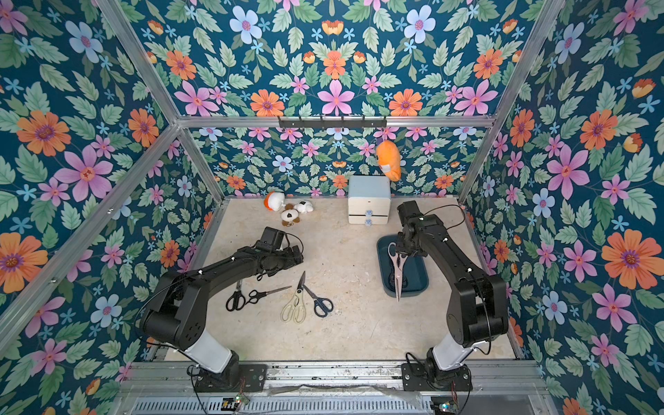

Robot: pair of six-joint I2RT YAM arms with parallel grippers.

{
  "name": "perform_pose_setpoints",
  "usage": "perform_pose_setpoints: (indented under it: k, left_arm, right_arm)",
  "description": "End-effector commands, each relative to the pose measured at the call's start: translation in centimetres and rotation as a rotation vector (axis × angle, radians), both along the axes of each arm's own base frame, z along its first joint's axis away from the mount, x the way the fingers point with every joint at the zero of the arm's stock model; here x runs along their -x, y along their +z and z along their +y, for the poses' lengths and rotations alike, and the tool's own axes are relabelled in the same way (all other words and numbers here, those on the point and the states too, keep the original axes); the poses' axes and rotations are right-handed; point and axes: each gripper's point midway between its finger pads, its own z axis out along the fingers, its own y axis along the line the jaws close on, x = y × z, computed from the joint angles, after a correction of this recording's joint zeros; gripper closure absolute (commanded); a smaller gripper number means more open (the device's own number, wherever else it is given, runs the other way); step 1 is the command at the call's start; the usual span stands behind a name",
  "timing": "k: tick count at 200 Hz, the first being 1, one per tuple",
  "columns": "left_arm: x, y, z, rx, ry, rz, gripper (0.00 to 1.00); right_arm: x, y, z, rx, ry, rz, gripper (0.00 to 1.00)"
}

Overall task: Put the scissors into the storage box
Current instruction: Place the scissors in the storage box.

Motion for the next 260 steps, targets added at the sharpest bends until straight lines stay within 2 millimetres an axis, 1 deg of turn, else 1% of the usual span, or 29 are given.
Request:
perform_pose_setpoints:
  k: [1, 5, 7, 12, 26, 48, 75, 113, 140, 190, 234, 260]
  left_arm:
    - [-0.1, 0.3, 0.1, -0.009, 0.009, -0.009, 0.02]
    - [0.0, 0.3, 0.2, -0.010, 0.010, -0.009, 0.02]
    - [0.0, 0.4, 0.2, -0.009, 0.011, -0.010, 0.02]
    - [0.0, 0.4, 0.2, -0.010, 0.012, -0.009, 0.02]
    - [0.1, 0.4, 0.3, -0.014, 0.012, -0.008, 0.02]
    - [0.4, 0.5, 0.5, -0.020, 0.020, -0.009, 0.02]
    - [0.9, 0.5, 0.9, -0.027, 0.030, -0.013, 0.02]
    - [1.4, 0.4, 1.4, -0.037, 0.040, -0.012, 0.02]
    - [1.4, 0.7, 1.5, -0.041, 0.045, -0.018, 0.02]
    - [1.6, 0.7, 1.7, -0.051, 0.048, -0.016, 0.02]
    - [1.8, 1.0, 2.0, -0.059, 0.050, -0.022, 0.02]
    - [1.9, 1.2, 2.2, -0.067, 0.051, -0.027, 0.02]
  right_arm:
    - [-1.1, -0.1, -0.3, -0.011, -0.015, -0.021, 1.00]
    - [-1.2, 0.0, -0.4, -0.014, -0.020, -0.025, 1.00]
    - [-1.4, -0.9, -0.5, -0.010, -0.023, -0.002, 1.00]
    - [-1.6, -1.3, -0.7, -0.005, -0.035, 0.009, 1.00]
    - [-2.3, -1.9, -1.0, -0.008, -0.061, 0.020, 1.00]
    - [-3.2, -2.7, -0.8, -0.024, -0.071, 0.032, 1.00]
    - [-3.9, -3.6, -1.0, -0.009, -0.076, 0.052, 1.00]
    - [-4.1, -5.4, -1.0, -0.016, -0.089, 0.090, 1.00]
    - [-4.3, -6.4, -0.6, -0.033, -0.094, 0.106, 1.00]
    - [-4.5, -8.3, -0.5, -0.031, -0.095, 0.148, 1.00]
    - [-4.6, -9.2, -0.2, -0.046, -0.109, 0.163, 1.00]
    - [-4.5, -9.2, -0.2, -0.053, -0.121, 0.160, 1.00]
